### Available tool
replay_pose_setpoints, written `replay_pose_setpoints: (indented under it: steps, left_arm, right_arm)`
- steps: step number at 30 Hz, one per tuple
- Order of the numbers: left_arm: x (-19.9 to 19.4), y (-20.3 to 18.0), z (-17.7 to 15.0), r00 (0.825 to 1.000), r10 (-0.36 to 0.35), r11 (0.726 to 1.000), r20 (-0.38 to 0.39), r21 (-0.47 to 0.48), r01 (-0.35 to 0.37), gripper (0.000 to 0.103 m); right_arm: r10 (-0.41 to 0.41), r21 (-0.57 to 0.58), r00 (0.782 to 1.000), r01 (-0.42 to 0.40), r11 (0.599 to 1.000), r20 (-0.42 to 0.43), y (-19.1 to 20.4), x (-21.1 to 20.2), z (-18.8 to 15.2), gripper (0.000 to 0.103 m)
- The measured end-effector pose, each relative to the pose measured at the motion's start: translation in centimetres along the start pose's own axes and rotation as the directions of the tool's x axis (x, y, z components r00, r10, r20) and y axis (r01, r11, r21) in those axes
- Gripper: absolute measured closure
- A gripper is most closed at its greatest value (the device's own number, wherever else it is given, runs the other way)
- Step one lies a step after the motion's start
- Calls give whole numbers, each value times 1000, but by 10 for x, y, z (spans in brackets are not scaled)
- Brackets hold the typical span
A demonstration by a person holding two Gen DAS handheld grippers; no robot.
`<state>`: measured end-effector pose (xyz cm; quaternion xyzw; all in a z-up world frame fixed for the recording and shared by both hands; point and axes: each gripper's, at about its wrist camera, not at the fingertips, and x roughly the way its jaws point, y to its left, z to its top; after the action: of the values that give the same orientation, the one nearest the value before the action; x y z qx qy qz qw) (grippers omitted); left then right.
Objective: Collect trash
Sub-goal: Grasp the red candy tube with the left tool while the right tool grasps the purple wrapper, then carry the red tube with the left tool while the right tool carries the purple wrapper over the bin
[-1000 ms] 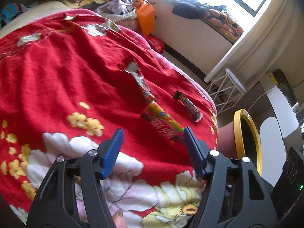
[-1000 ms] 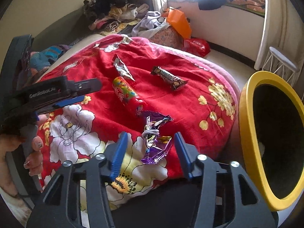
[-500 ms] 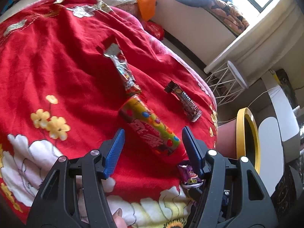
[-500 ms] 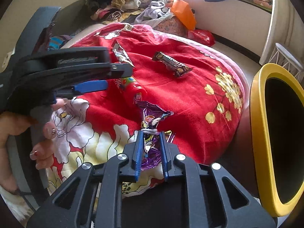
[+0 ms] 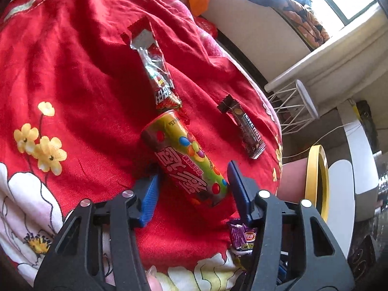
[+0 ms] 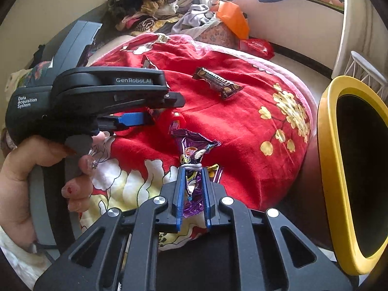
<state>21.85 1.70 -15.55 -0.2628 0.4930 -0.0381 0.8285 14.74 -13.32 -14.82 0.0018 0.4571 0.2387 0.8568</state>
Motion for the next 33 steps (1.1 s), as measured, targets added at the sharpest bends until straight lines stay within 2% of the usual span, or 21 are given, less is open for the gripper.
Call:
replay_pose_setpoints:
  steps: [4, 9, 23, 33]
  left_arm:
    - [-4, 3, -4, 1000, -4, 1000, 2, 14, 4, 65]
    - [-17, 8, -12, 1000, -15, 999, 15, 46, 14, 69]
    - [-55, 17, -16, 996, 12, 993, 86, 116, -22, 72]
    - [-84, 11, -17, 987, 21, 985, 160, 164, -48, 73]
  right_arm:
    - [7, -2, 1000, -7, 1000, 14, 1, -5, -1, 91]
    - [11, -5, 999, -11, 1000, 34, 3, -12, -2, 91]
    - [16, -6, 997, -16, 1000, 74, 8, -31, 1, 91]
    - [21, -39, 992, -16, 999, 126, 21, -50, 4, 92]
